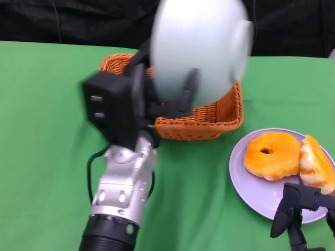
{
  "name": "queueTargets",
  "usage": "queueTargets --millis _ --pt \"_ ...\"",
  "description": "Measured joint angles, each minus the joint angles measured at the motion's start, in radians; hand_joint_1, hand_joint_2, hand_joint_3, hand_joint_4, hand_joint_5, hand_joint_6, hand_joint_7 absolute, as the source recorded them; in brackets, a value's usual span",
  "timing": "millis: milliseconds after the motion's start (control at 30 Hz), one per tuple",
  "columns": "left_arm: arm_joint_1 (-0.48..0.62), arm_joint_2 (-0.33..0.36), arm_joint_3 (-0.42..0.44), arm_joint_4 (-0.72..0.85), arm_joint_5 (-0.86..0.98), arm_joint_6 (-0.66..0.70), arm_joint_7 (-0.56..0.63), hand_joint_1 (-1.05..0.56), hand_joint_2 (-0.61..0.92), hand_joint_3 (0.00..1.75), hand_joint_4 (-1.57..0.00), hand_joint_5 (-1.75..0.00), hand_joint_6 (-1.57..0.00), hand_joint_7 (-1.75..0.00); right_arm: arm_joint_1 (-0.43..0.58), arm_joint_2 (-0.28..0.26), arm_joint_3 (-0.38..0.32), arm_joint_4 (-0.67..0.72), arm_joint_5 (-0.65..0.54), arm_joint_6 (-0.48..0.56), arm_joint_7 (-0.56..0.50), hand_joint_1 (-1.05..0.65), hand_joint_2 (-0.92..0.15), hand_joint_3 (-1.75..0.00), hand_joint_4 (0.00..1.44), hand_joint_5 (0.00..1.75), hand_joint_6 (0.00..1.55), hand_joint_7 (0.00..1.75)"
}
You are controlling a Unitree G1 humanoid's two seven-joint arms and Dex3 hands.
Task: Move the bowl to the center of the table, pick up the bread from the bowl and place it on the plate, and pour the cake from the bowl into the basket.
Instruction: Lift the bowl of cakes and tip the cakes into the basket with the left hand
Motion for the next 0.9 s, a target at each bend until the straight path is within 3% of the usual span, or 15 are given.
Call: queueTargets --millis 433,633,900 --pt "0.008 -0.008 0.071 -0.008 -0.322 0.138 0.077 -0.16 0.32 1.75 -1.07 -1.75 -0.87 -1.75 0.000 -0.002 0.002 0.001 0.009 -0.003 0.005 0.27 -0.20 -1.75 0.97 1.75 0.82 1.52" --pt "0.009 -0.010 0.104 -0.008 -0.467 0.183 0.112 -0.19 0.40 1.60 -1.07 -1.75 -0.81 -1.75 0.005 -0.002 0.002 0.001 0.008 -0.003 0.007 0.28 -0.19 -1.75 0.97 1.75 0.82 1.51" --pt "0.009 -0.010 0.131 -0.004 -0.584 0.220 0.148 -0.21 0.41 1.56 -1.08 -1.75 -0.78 -1.75 0.006 -0.002 0.005 0.003 0.025 -0.004 0.016 0.27 -0.20 -1.75 0.97 1.75 0.82 1.51"
